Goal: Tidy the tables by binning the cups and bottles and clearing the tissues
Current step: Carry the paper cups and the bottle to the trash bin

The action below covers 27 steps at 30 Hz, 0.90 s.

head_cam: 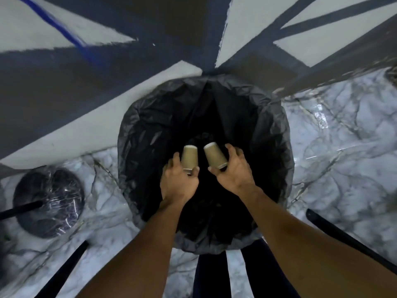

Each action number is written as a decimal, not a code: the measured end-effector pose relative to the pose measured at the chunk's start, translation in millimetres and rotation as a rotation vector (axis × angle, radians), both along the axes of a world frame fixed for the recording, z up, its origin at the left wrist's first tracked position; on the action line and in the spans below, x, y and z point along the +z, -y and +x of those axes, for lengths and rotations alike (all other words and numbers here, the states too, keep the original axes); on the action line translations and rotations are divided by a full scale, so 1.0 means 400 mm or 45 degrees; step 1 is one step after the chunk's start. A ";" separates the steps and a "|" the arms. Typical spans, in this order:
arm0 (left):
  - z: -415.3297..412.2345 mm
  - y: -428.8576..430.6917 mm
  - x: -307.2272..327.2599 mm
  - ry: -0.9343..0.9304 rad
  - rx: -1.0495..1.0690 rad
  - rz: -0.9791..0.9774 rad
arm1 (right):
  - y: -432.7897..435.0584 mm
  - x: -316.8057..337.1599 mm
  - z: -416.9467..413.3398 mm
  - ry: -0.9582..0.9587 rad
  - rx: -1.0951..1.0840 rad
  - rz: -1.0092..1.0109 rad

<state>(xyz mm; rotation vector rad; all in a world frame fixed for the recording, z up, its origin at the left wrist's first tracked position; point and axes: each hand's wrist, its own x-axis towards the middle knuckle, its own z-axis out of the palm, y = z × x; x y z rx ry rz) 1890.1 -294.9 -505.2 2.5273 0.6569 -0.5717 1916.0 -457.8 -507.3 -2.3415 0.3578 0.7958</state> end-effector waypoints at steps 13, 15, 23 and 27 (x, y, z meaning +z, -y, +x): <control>-0.045 0.049 0.609 0.020 -0.390 -0.121 | 0.077 0.620 -0.140 0.040 0.015 0.009; -0.037 0.101 0.691 0.061 -0.528 -0.143 | 0.118 0.707 -0.168 0.100 -0.026 -0.022; -0.089 0.435 0.931 0.161 -1.056 -0.199 | 0.409 0.969 -0.374 0.260 -0.421 -0.151; -0.208 0.611 1.001 0.151 -1.349 -0.191 | 0.549 1.015 -0.573 0.221 -0.588 -0.230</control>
